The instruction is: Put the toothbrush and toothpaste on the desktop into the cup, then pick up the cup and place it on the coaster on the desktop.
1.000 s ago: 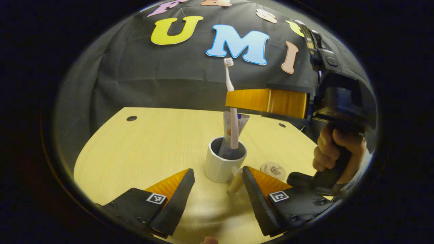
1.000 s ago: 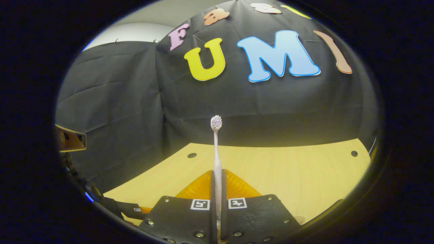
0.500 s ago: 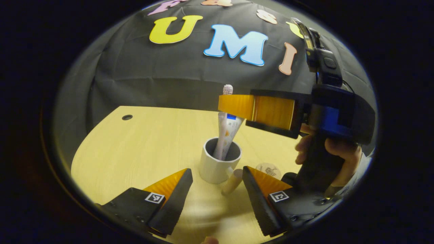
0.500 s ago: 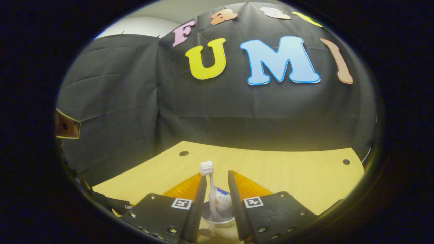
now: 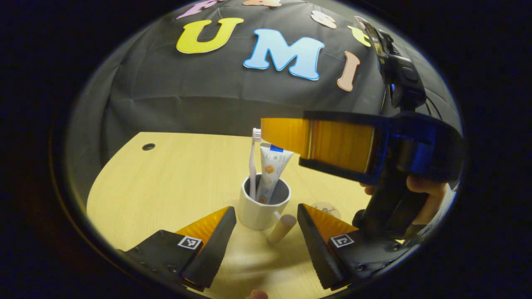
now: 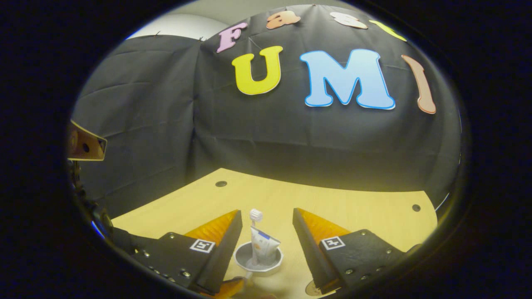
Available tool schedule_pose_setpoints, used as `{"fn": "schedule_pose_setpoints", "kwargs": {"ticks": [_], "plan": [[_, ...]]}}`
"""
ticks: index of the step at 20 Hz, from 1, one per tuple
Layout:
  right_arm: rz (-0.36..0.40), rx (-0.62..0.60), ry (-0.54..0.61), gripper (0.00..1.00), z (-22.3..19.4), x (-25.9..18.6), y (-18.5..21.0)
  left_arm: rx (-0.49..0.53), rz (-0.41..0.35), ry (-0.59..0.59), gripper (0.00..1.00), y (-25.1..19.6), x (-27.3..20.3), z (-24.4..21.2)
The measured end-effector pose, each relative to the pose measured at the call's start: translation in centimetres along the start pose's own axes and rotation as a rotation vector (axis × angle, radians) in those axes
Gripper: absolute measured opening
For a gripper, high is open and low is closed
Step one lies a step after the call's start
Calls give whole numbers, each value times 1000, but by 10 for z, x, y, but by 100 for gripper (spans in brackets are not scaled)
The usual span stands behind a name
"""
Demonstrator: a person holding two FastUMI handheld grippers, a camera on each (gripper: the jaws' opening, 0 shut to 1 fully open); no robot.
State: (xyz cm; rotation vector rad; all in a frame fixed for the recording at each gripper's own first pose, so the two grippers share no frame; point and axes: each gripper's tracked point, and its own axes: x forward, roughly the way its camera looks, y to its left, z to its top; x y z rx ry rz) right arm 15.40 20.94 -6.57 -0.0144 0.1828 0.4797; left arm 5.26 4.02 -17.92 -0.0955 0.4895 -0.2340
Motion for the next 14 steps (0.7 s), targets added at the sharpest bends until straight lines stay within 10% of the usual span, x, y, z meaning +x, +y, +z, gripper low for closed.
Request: {"fn": "schedule_pose_setpoints", "kwargs": {"ticks": [14], "plan": [[-139, 18, -67, 78, 29, -52, -58, -122, 60, 237, 94, -7, 43, -34]]}}
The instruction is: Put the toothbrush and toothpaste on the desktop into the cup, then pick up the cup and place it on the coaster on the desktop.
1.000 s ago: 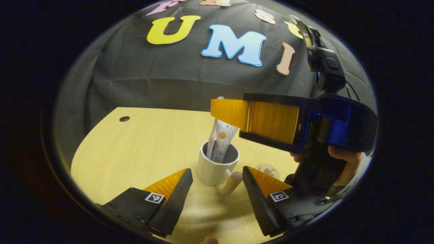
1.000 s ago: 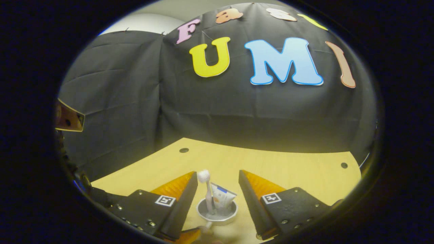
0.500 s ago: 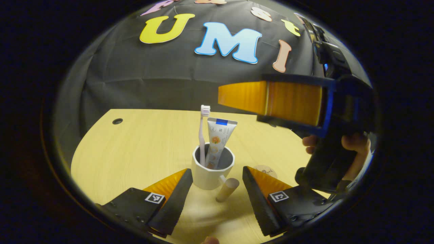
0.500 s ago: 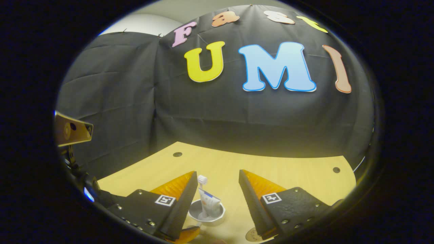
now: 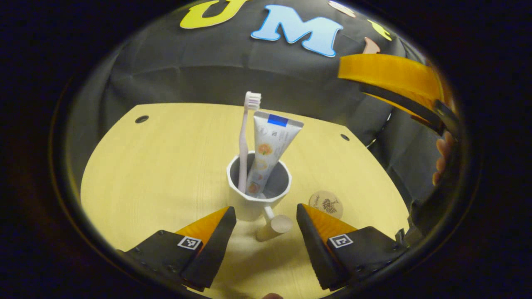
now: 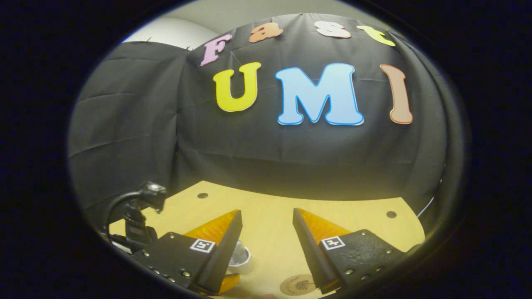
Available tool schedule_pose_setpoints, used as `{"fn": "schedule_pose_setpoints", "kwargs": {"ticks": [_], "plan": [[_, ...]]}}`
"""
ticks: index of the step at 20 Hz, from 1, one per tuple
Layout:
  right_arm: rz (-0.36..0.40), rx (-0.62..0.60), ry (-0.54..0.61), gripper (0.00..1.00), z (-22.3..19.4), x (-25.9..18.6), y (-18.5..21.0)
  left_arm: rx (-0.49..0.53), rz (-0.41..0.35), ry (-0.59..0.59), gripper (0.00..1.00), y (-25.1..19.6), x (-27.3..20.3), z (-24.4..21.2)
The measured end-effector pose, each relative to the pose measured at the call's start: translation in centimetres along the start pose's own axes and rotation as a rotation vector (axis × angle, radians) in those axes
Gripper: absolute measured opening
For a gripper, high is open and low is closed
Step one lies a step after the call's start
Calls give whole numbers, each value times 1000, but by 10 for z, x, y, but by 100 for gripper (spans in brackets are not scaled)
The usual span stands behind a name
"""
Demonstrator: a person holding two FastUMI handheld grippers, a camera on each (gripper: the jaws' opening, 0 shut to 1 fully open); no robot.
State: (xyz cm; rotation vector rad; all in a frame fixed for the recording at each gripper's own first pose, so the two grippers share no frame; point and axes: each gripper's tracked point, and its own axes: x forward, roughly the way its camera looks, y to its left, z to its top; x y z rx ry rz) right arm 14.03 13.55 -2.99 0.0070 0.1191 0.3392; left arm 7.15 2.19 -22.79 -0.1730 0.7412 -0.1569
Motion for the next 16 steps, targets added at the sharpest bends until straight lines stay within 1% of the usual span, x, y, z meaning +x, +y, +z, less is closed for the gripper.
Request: {"fn": "schedule_pose_setpoints", "kwargs": {"ticks": [1, 2, 3, 4, 9, 11, 12, 13, 14, 15, 16], "plan": [[-11, 7, 4, 78, -1, -3, -6, -11, 21, 21, 94, 3, 5, -1], [-21, 14, 9, 75, -3, -7, -14, -19, 36, 40, 93, 5, 11, -2], [-33, 19, 16, 75, -4, -10, -21, -29, 53, 62, 93, 7, 14, -5], [-46, 23, 21, 78, -5, -13, -28, -38, 59, 80, 92, 7, 17, -6], [-104, 50, 62, 77, -17, -28, -65, -63, 108, 157, 92, 11, 30, -13], [-112, 64, 68, 78, -20, -33, -74, -57, 126, 171, 87, 12, 34, -13], [-118, 68, 69, 77, -21, -36, -79, -54, 137, 176, 87, 12, 36, -13], [-124, 68, 70, 78, -21, -38, -84, -49, 150, 184, 82, 13, 38, -14], [-127, 65, 72, 78, -22, -41, -88, -41, 168, 195, 84, 16, 39, -16], [-129, 62, 73, 78, -21, -43, -92, -37, 177, 206, 80, 17, 39, -18], [-131, 61, 73, 78, -22, -45, -96, -33, 181, 213, 80, 18, 38, -19]]}}
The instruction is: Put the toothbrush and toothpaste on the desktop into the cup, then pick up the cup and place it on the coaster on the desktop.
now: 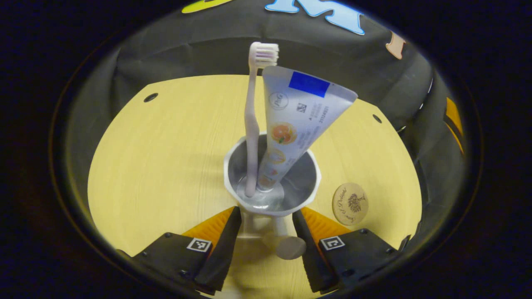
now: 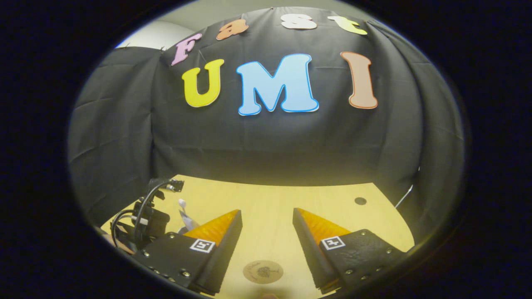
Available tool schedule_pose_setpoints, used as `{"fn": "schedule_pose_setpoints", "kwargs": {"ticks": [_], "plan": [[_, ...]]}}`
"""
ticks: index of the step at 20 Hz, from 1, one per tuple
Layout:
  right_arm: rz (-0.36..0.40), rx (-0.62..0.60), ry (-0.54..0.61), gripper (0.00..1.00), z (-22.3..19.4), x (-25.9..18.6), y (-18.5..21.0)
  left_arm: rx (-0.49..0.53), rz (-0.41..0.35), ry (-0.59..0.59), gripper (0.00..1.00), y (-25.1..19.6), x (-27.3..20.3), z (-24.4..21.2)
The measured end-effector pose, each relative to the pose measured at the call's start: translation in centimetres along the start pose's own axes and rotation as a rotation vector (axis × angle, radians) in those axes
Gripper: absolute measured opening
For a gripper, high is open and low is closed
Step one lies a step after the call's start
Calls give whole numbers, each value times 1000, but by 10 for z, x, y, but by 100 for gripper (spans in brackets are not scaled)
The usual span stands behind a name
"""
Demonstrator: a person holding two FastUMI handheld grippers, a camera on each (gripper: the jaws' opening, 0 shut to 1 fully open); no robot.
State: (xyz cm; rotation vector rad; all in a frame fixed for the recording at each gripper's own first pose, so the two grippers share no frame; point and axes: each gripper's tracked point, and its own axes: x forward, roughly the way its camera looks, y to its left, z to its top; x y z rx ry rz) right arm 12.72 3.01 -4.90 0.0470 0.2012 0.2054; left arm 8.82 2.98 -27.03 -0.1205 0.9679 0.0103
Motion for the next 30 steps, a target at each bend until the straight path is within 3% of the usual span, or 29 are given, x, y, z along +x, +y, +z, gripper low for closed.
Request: {"fn": "schedule_pose_setpoints", "kwargs": {"ticks": [4, 7, 14, 23, 30], "plan": [[-10, 14, 3, 77, -4, -4, -15, 12, 30, 25, 70, -4, 5, -6], [-17, 32, 22, 77, -13, -6, -25, 0, 68, 43, 39, -3, 9, -10], [-17, 64, 36, 77, -21, -9, -48, 4, 124, 21, 28, -3, 10, -9], [-14, 72, 19, 77, -22, -13, -71, -54, 110, -48, 29, -23, 5, -5], [-3, 52, 29, 77, -28, -21, -87, -42, 94, -70, 29, -57, 2, -9]]}}
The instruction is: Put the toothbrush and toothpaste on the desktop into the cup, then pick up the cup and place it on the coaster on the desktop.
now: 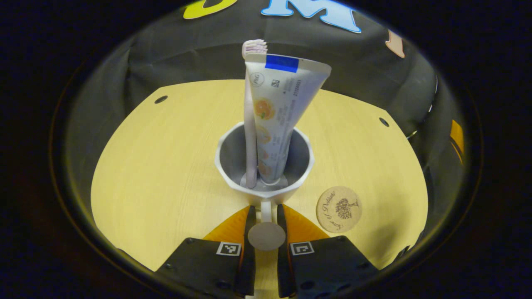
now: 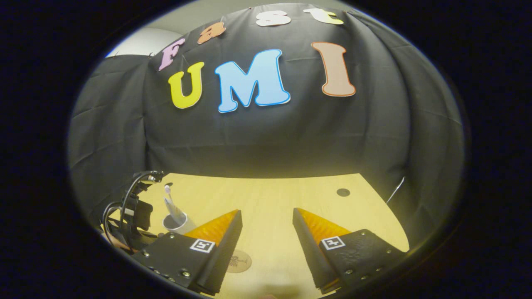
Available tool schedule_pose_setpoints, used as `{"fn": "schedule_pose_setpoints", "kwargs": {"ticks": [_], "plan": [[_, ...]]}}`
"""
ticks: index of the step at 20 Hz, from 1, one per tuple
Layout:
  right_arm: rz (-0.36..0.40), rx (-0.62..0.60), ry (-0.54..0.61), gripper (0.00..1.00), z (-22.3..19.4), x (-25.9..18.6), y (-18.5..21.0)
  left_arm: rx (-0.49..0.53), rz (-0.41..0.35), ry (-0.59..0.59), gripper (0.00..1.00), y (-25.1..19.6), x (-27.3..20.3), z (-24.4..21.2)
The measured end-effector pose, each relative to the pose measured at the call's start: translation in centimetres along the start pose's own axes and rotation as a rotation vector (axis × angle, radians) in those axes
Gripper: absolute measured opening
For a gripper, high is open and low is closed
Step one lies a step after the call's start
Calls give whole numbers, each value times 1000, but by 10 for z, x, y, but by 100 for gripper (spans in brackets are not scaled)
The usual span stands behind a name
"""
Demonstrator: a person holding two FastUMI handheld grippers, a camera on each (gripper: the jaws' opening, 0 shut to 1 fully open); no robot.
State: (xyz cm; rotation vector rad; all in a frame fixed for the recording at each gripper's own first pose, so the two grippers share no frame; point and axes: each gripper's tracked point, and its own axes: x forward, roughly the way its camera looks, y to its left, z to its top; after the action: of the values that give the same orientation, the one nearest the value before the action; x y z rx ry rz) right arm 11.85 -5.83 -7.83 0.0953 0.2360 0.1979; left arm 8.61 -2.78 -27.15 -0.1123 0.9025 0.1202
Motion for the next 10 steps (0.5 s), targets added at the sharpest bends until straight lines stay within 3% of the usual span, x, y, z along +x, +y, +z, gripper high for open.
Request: {"fn": "schedule_pose_setpoints", "kwargs": {"ticks": [10], "plan": [[-5, 6, 0, 77, -4, -16, -29, 38, -58, -10, 28, -70, -10, -9]]}}
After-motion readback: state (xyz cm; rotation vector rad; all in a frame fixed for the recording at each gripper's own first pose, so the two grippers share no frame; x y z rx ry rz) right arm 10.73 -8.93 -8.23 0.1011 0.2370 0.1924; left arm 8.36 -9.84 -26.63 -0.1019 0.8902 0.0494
